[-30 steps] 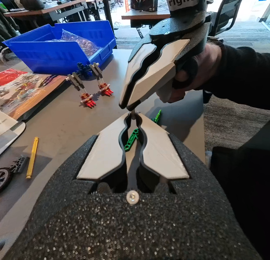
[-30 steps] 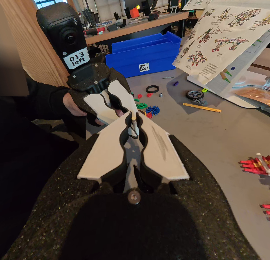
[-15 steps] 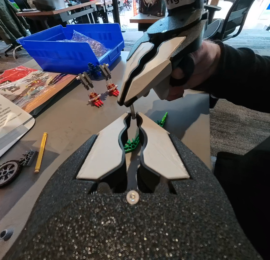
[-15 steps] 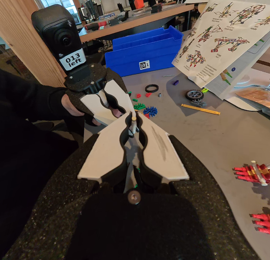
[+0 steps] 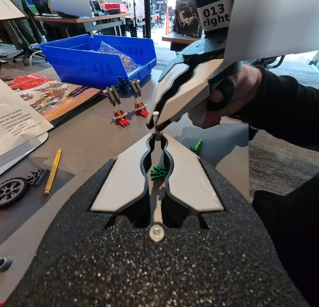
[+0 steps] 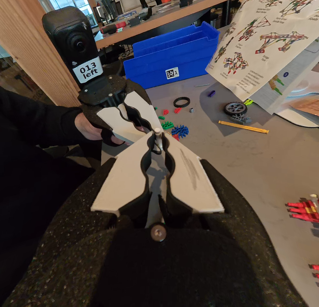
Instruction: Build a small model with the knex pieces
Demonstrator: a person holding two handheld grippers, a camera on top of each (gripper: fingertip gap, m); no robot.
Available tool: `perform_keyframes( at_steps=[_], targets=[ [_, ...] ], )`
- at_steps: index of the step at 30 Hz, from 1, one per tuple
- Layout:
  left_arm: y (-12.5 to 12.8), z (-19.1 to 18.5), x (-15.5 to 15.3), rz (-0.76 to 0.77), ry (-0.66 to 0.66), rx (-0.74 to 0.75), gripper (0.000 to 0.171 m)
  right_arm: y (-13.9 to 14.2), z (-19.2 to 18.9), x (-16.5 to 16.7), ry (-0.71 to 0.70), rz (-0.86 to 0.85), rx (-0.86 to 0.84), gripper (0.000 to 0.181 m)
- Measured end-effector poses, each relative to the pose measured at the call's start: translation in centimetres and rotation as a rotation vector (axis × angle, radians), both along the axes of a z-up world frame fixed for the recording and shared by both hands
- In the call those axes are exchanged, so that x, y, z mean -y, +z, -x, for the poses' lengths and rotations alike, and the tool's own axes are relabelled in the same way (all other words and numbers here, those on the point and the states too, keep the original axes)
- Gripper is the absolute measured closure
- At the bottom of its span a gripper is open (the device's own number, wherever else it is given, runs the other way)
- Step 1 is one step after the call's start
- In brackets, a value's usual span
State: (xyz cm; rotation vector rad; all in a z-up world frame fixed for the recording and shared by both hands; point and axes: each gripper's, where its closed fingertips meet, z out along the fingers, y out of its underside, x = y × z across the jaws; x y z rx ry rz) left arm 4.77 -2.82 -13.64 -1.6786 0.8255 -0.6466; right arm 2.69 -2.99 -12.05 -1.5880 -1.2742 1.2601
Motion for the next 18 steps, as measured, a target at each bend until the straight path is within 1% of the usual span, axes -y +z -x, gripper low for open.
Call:
perform_keyframes(
  at_steps=[6,8,11,14,16,18],
  targets=[
    [0.3,0.1,0.1,-0.005,0.001,0.011,0.166,0.2,0.2,-0.1,0.005,-0.019,0.008,0.176],
    [0.0,0.3,0.1,0.001,0.001,-0.015,0.164,0.1,0.3,-0.2,0.005,-0.03,0.025,0.176],
    [-1.2,1.2,-0.3,0.003,0.038,-0.119,0.15,-0.1,0.3,-0.7,0.008,-0.024,0.054,0.176],
    [-2.9,2.0,-0.3,0.017,0.049,-0.238,0.145,-1.4,0.2,-1.3,0.028,0.008,0.122,0.176],
    [-3.7,2.1,0.1,0.034,0.039,-0.279,0.144,-2.4,0.3,-1.7,0.036,0.03,0.174,0.176],
    [-4.7,2.0,0.4,0.062,0.026,-0.32,0.141,-3.4,0.3,-1.5,0.074,0.064,0.231,0.176]
  ],
)
